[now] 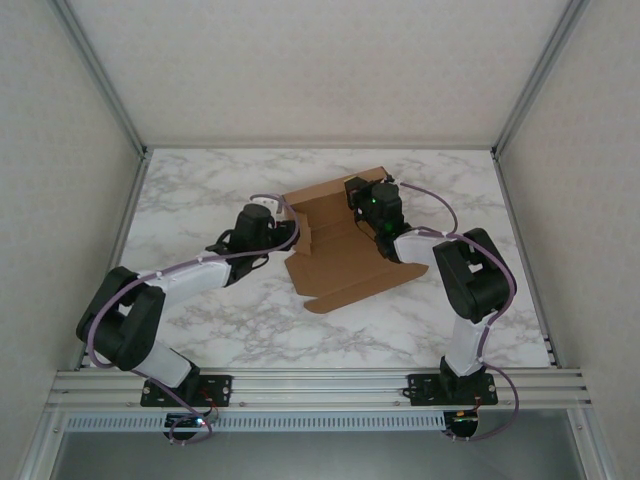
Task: Fold the paper box
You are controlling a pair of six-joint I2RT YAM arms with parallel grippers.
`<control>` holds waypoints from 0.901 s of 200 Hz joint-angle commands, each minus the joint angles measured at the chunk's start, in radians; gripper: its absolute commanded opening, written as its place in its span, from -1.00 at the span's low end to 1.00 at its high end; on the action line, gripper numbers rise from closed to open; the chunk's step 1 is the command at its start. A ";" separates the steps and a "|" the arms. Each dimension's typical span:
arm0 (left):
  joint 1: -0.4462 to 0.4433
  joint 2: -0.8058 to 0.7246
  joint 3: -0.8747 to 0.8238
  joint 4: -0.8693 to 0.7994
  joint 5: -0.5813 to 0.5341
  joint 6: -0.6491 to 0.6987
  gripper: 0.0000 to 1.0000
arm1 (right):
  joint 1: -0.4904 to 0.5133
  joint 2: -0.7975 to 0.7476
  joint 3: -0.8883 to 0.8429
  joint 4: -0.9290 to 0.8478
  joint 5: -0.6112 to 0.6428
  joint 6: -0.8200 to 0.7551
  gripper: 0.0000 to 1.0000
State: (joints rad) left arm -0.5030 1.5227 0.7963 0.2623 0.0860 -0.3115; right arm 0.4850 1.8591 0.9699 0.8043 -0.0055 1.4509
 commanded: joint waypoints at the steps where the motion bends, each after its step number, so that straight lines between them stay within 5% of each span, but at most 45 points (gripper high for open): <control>1: -0.015 -0.005 -0.022 0.056 -0.032 -0.019 0.03 | 0.010 0.010 -0.043 -0.047 -0.018 -0.027 -1.00; 61: -0.054 0.047 -0.068 0.176 -0.197 -0.050 0.19 | 0.009 0.011 -0.075 -0.001 -0.034 -0.018 -1.00; 180: -0.055 0.218 0.035 0.277 -0.342 0.022 0.11 | 0.018 -0.040 -0.111 -0.012 -0.048 0.003 -1.00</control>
State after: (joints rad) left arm -0.5613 1.7107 0.7933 0.5060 -0.1795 -0.3126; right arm 0.4850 1.8339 0.8917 0.8940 -0.0242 1.4605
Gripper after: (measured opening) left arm 0.553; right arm 0.046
